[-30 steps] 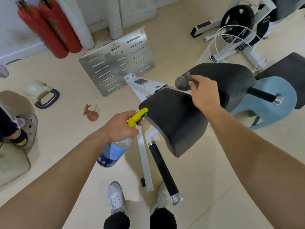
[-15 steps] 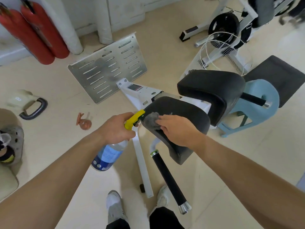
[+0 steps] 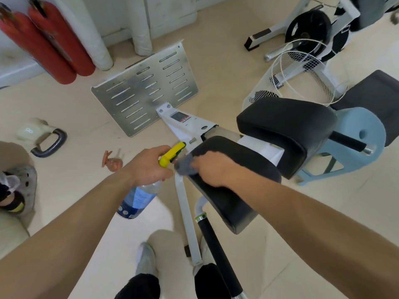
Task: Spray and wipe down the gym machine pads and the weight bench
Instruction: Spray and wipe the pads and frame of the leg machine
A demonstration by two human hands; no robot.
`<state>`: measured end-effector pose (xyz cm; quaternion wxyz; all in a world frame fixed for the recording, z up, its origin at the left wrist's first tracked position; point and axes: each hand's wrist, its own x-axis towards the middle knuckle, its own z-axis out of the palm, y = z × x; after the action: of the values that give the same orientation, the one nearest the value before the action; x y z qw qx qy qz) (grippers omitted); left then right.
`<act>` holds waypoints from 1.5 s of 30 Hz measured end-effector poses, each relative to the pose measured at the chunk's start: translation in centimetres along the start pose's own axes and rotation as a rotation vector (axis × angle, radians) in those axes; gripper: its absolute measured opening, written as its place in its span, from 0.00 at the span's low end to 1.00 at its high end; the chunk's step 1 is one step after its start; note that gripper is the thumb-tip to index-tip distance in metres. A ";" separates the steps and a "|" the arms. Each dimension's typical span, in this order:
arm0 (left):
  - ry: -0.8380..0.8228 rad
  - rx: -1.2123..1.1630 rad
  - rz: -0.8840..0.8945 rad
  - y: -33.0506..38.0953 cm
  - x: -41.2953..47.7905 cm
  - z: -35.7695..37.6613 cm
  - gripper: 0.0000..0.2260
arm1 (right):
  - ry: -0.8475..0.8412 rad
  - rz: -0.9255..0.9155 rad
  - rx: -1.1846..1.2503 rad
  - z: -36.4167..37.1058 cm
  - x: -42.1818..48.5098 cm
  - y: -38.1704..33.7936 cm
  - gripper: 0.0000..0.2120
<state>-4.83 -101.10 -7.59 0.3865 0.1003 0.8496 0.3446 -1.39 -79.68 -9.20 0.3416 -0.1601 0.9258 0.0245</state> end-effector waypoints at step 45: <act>-0.438 0.272 0.254 11.8 3.2 0.9 0.17 | 0.787 0.935 0.799 3.6 -19.6 5.6 0.17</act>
<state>-7.49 -90.51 -2.05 0.4975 0.3288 0.7651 0.2431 13.10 -68.35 0.23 -0.0304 0.3921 0.8898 -0.2313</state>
